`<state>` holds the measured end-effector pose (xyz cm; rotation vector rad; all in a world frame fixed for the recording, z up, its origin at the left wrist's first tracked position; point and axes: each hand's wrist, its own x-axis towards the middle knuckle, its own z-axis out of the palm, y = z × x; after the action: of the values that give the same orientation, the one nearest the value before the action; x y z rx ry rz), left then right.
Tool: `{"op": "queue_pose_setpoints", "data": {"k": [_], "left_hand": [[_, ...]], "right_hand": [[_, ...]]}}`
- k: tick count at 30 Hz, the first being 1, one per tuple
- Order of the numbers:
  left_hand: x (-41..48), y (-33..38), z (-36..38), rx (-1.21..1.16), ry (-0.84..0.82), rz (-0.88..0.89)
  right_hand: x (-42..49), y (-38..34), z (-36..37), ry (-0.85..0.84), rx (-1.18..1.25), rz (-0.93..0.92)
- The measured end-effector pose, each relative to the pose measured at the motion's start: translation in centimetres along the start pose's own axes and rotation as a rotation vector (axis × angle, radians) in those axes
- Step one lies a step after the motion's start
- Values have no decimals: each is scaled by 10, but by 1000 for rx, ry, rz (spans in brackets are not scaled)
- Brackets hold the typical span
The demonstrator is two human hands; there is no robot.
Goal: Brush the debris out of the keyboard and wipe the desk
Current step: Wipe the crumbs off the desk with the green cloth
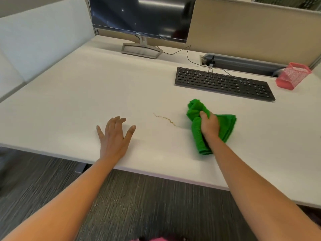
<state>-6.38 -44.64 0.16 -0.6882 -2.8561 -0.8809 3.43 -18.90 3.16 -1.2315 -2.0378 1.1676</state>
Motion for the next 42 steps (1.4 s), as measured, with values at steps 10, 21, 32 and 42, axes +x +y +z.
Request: {"op": "queue_pose_setpoints", "data": {"k": [10,21,32,42], "left_hand": [[-2,-1,1,17,-15,27],[-4,-2,0,14,-26,50],[-3,-2,0,-28,-46,62],[-7,-19,-15,-96,-11,11]], "right_hand": [[-75,-42,52,-304,440,84],[-47,26,-133,255,238,91],[-88,73,-112,340,-36,165],[-103,2,23,204,27,36]]}}
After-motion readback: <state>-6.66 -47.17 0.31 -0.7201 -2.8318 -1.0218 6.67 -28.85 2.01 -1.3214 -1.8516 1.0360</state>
